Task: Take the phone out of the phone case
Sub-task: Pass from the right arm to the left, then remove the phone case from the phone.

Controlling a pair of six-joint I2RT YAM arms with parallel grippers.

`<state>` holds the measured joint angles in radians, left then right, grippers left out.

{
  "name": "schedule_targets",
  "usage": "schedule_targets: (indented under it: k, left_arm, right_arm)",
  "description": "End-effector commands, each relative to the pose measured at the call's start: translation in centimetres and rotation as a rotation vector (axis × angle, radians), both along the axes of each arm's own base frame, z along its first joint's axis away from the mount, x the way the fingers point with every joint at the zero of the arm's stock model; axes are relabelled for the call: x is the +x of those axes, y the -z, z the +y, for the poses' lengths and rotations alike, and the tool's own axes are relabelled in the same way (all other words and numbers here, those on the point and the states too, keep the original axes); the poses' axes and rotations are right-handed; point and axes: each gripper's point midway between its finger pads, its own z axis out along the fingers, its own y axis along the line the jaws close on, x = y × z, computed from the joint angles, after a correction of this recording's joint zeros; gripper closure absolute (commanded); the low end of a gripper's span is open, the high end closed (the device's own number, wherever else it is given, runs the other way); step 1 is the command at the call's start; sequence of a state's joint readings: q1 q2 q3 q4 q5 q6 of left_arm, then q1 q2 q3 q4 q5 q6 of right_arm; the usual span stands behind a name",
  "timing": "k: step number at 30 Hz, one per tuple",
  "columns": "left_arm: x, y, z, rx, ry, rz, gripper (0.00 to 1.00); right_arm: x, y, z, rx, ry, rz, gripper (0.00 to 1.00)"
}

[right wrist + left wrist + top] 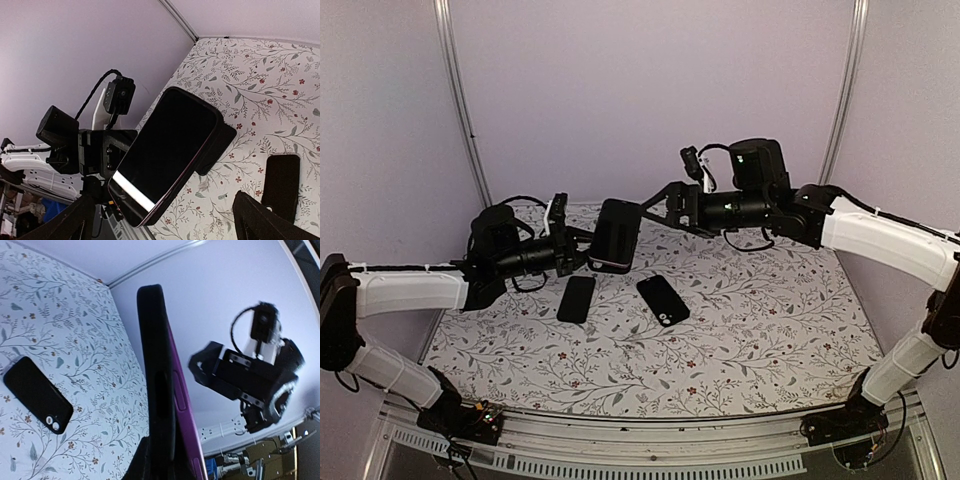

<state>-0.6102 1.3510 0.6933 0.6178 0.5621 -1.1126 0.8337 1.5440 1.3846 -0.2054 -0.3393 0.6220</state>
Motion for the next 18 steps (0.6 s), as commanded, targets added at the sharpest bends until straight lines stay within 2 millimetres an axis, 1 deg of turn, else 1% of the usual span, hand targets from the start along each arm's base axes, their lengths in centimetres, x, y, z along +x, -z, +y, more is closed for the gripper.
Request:
schedule_targets:
  k: [1,4,6,8,12,14,15,16,18]
  left_arm:
    - [3.9,1.1,1.9,0.041,-0.226,0.078,1.0]
    - [4.7,2.3,1.9,0.058,-0.257,0.148,1.0]
    - [4.9,3.0,1.7,0.067,-0.262,0.184,1.0]
    - [5.0,3.7,1.6,0.086,-0.278,0.221,1.0]
    - [5.2,4.3,1.7,0.111,-0.313,0.27,1.0]
    - [5.2,4.3,1.9,0.119,-0.328,0.287,1.0]
    - [5.2,4.3,1.9,0.12,-0.336,0.293,1.0]
    - [5.2,4.3,2.0,0.121,-0.344,0.294,1.0]
    - [5.1,4.0,1.7,0.121,-0.341,0.292,1.0]
  right_arm:
    - [-2.3,-0.2,-0.2,-0.192,-0.008,-0.265,0.01]
    - [-3.2,0.9,0.7,-0.355,0.004,-0.467,0.02]
    - [-3.8,2.1,1.7,-0.498,-0.009,-0.656,0.02]
    - [-3.8,3.4,2.7,-0.613,-0.01,-0.8,0.02]
    - [-4.0,5.0,4.3,-0.715,-0.046,-1.027,0.04]
    - [-3.8,5.3,4.8,-0.767,-0.047,-1.126,0.05]
    - [-3.8,5.4,5.1,-0.789,-0.051,-1.166,0.07]
    - [-3.5,5.8,5.5,-0.813,-0.048,-1.189,0.09]
    - [-3.2,5.7,6.0,-0.831,-0.036,-1.236,0.12]
